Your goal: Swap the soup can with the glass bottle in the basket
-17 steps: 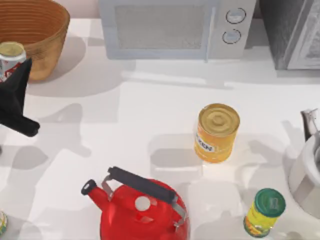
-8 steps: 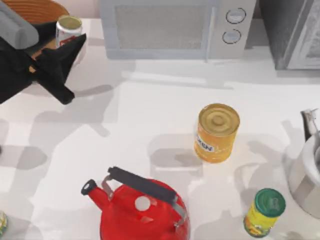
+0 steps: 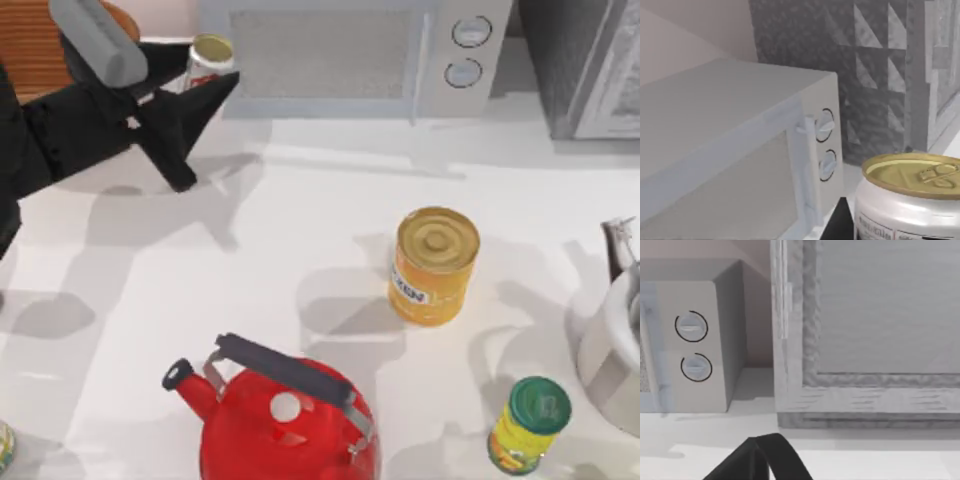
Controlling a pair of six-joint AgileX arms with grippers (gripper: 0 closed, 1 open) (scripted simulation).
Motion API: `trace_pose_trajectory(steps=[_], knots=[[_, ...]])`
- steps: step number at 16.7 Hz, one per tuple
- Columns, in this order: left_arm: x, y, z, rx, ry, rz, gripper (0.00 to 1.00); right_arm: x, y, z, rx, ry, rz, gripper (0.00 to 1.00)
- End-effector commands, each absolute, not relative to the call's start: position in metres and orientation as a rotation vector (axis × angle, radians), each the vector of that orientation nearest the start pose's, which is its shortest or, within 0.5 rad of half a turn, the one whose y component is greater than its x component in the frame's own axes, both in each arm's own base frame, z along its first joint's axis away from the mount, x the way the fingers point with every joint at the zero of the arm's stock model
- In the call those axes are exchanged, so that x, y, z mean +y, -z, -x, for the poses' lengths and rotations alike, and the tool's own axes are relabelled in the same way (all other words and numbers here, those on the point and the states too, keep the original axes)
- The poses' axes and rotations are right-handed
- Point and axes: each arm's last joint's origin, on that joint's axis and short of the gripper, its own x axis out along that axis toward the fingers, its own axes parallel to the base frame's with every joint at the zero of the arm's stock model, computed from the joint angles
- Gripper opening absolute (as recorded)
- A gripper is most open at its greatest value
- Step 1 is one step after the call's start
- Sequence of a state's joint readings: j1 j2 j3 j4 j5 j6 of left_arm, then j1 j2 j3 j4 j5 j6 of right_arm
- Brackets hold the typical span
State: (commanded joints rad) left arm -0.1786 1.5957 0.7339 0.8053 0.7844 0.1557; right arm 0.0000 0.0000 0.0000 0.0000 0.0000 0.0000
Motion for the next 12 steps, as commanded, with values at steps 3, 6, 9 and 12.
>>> trace_pose_trajectory(steps=[3,6,9,12], knots=[[-0.088,-0.189,-0.338,-0.026,1.032,-0.102,0.0,-0.001,-0.16,-0.106,0.0,0.0,0.0,1.0],[-0.099,-0.162,-0.353,-0.026,1.122,-0.089,0.0,-0.001,-0.16,-0.106,0.0,0.0,0.0,1.0],[-0.111,-0.133,-0.364,-0.021,1.215,-0.072,0.0,-0.001,-0.16,-0.106,0.0,0.0,0.0,1.0],[-0.124,-0.101,-0.372,-0.012,1.312,-0.051,0.0,-0.001,-0.16,-0.106,0.0,0.0,0.0,1.0]])
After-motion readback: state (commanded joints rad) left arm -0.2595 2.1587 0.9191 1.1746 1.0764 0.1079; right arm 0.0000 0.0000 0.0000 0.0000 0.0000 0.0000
